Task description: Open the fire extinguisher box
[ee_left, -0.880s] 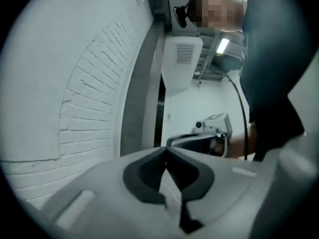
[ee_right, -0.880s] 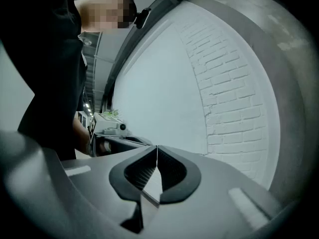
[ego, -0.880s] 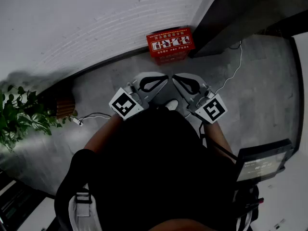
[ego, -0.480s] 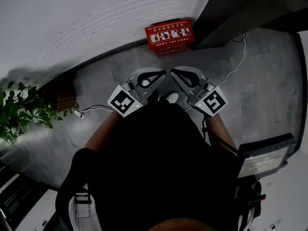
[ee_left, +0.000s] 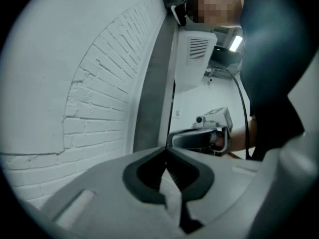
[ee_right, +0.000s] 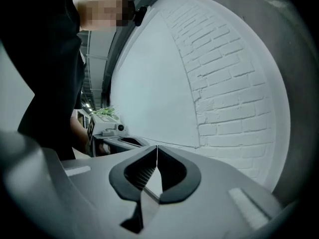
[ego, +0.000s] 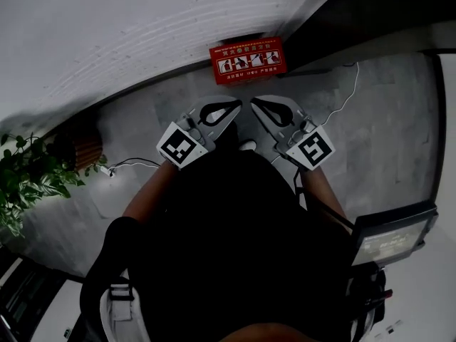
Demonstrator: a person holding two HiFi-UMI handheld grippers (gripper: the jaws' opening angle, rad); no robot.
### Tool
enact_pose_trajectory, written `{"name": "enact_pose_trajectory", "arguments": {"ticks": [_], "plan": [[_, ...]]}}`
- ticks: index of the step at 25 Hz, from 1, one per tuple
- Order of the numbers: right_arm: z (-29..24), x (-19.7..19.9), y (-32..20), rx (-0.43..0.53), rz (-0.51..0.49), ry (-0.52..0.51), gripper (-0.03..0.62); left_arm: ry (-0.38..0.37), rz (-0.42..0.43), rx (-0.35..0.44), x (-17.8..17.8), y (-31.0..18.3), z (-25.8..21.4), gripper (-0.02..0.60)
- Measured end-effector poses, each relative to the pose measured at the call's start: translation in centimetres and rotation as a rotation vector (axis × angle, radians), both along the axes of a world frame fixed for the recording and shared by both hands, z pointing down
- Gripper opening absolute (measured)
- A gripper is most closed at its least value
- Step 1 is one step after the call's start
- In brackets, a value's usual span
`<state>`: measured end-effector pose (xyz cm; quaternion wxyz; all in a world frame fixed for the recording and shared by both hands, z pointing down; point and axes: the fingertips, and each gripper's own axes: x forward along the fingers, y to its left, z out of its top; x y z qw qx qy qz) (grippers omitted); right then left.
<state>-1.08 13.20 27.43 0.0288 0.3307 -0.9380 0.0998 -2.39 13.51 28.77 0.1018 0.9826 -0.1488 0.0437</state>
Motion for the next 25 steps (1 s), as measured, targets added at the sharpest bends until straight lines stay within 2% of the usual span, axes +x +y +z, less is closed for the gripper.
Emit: {"name": "enact_pose_trajectory", "arguments": {"ticks": [6,8,11,13,19,22,25], "plan": [[1.9,2.1,-8.0,-0.098,0.043,0.02,0.011,0.024,0.01,-0.027,0.2,-7.4,2.3,0.003],[3.1,3.3,-10.4,-0.13,0.052,0.037,0.011,0.018,0.011,-0.048,0.4,-9.3,3.0,0.003],[6.0,5.4,-13.7,-0.175,0.061,0.054,0.011,-0.007,0.009,-0.035,1.0,-11.4,4.4,0.003],[8.9,6.7,-15.0,-0.223,0.058,0.058,0.011,-0.035,-0.011,-0.033,1.6,-12.5,5.9,0.003],[20.1,9.6,-16.8,-0.427,0.062,0.0,0.011,-0.128,-0.123,-0.093,4.0,-14.5,12.3,0.003],[25.5,10.0,-16.4,-0.476,0.074,0.033,0.011,-0.159,-0.168,-0.16,4.7,-14.5,16.2,0.003],[31.3,9.9,-15.4,-0.555,0.105,0.037,0.011,-0.21,-0.178,-0.212,5.7,-13.7,20.9,0.003]]}}
